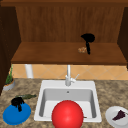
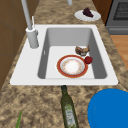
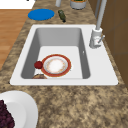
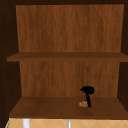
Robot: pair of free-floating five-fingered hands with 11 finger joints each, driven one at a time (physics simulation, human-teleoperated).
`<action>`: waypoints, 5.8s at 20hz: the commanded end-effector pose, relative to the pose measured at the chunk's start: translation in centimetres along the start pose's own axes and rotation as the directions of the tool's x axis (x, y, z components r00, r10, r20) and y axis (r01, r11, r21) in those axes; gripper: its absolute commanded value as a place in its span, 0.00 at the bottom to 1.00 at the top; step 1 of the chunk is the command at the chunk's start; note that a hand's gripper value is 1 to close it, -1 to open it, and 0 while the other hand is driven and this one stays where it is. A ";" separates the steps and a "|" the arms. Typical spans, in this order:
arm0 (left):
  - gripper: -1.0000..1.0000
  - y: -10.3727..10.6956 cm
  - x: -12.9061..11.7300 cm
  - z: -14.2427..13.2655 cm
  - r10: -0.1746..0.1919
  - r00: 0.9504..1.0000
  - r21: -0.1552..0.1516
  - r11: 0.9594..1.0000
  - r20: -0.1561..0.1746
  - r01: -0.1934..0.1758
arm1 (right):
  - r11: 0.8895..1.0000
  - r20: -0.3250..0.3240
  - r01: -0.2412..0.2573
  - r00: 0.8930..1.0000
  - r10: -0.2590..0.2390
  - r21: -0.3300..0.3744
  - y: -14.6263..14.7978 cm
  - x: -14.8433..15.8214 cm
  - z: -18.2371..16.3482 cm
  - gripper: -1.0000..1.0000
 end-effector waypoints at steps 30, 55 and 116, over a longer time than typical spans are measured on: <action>0.50 0.0 0.0 0.0 0.000 1.000 0.000 1.000 0.000 0.000 | 0.999 -0.017 -0.010 1.000 0.009 -0.053 19.5 2.9 23.0 0.00; 0.50 0.0 0.0 0.0 0.000 1.000 0.000 1.000 0.000 0.000 | 0.996 0.118 0.058 0.991 -0.065 0.063 30.5 2.3 8.5 0.00; 0.50 0.0 0.0 0.0 0.000 1.000 0.000 1.000 0.000 0.000 | 0.677 0.036 0.156 0.965 -0.261 0.719 43.4 -5.5 -31.7 0.00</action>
